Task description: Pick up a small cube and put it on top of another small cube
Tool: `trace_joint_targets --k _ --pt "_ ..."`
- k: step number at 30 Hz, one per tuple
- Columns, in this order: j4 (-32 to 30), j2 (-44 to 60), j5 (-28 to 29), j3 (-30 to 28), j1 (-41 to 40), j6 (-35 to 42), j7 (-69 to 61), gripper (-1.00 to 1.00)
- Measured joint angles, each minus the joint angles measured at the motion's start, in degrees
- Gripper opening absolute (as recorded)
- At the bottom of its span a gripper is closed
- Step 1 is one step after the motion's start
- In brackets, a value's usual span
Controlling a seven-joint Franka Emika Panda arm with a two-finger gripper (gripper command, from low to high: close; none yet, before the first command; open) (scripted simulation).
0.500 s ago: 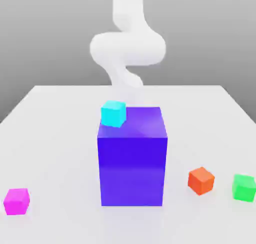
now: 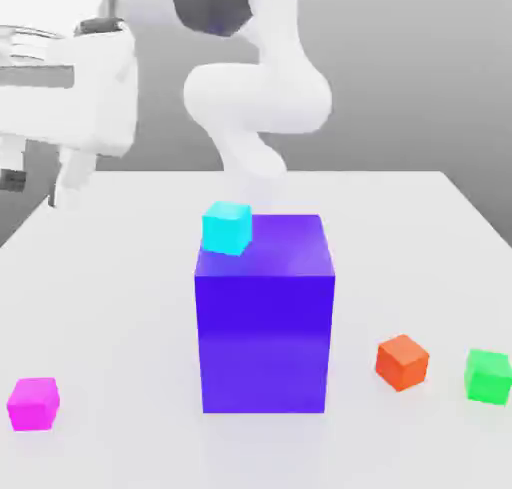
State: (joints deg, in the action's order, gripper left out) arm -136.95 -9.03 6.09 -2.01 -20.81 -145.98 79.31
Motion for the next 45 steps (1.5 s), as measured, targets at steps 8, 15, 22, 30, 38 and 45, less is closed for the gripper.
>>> trace_joint_targets --k 8,15,22,30,38,45 --pt "-2.4 16.5 -4.4 -3.3 -7.1 -6.7 10.0 0.00" --pt "-2.2 30.9 -11.5 -2.6 -11.0 -15.0 11.2 0.00" --pt "-1.5 34.4 -11.8 -1.8 -11.7 -17.8 11.0 -1.00" --pt "-2.1 25.9 -9.3 -1.8 -9.7 -10.5 12.1 -1.00" --pt "-0.7 24.2 -7.4 7.3 4.8 -8.5 22.2 -1.00" --pt "-2.1 21.3 -5.7 14.9 17.2 -7.2 34.4 -1.00"
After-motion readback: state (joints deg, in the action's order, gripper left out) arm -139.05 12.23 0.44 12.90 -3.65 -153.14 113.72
